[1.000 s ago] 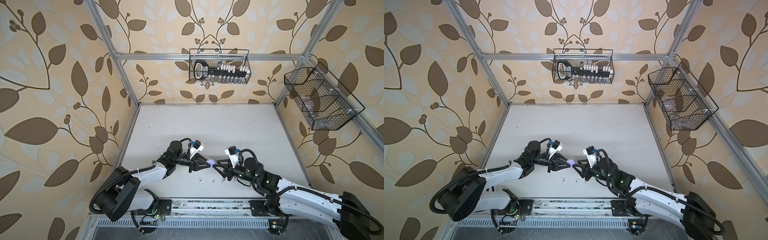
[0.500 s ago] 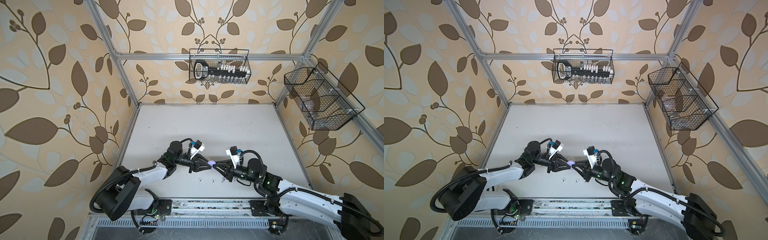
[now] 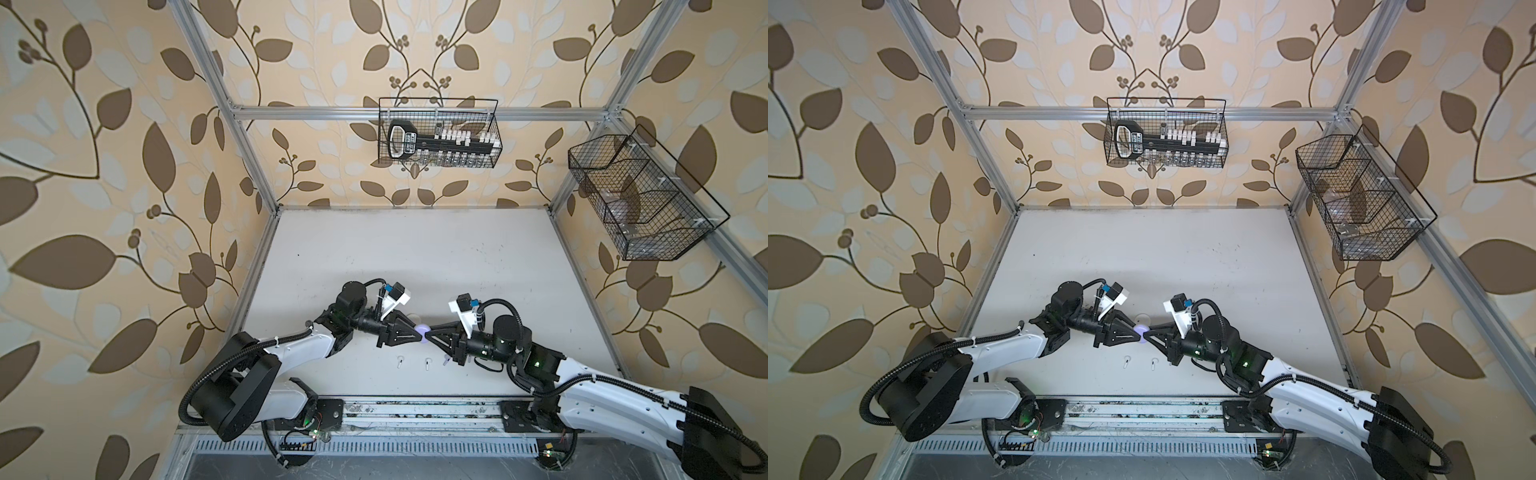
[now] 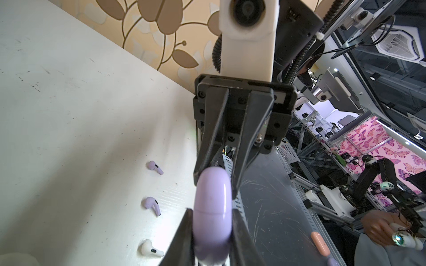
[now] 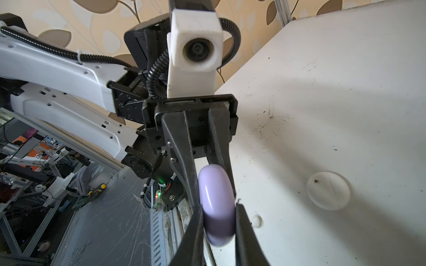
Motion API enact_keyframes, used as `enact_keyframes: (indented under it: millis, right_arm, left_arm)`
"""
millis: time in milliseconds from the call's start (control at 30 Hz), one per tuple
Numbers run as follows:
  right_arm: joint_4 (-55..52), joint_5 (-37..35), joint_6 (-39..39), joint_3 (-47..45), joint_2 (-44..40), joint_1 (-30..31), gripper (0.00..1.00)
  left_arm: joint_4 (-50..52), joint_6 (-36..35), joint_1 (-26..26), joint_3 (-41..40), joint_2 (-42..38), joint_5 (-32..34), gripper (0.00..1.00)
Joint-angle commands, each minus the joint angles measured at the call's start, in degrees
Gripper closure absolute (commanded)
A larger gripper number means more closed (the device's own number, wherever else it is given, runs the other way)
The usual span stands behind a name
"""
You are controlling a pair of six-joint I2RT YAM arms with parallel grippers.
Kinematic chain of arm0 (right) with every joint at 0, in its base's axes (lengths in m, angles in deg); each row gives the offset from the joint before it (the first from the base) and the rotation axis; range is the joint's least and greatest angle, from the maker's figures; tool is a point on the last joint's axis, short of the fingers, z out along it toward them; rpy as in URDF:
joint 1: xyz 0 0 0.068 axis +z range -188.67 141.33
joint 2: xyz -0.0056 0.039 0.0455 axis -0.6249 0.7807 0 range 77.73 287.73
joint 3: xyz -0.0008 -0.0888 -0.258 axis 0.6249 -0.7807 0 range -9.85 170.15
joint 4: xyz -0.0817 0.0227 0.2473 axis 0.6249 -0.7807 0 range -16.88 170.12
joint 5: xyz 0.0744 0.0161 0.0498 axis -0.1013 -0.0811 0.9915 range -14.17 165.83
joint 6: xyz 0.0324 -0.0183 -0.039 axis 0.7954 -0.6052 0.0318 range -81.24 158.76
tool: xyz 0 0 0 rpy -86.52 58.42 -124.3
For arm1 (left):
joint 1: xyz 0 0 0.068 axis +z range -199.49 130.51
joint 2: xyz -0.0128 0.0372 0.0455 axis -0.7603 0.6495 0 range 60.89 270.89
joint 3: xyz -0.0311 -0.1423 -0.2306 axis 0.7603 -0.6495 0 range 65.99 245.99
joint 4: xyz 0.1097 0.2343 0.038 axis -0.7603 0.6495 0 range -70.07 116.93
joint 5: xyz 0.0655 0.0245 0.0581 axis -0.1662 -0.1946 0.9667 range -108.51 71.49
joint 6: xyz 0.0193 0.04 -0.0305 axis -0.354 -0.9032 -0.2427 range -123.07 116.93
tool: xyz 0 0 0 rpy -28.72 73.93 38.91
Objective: Insert wireless bluetooth earbuds into charging case
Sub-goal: Open the charging case.
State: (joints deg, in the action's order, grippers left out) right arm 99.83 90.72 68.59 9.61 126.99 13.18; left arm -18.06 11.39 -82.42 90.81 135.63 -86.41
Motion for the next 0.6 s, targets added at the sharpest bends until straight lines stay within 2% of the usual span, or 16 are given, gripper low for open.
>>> enact_keyframes:
  millis: [0,467,567]
  right_arm:
    - [-3.35,1.27,-2.46,3.09,0.83,-0.16,0.92]
    - [-5.45,4.68,-3.19,4.48,1.47,-3.15,0.92]
    - [-5.64,5.55,-3.28,4.86,1.71,-3.69,0.93]
  left_arm:
    - [3.46,-4.03,-0.99,3.52,-0.47,-1.70,0.86]
    - [10.28,-7.91,-2.09,5.22,-0.12,-1.92,0.83]
    - [11.36,-8.63,-2.31,5.47,-0.04,-2.24,0.79]
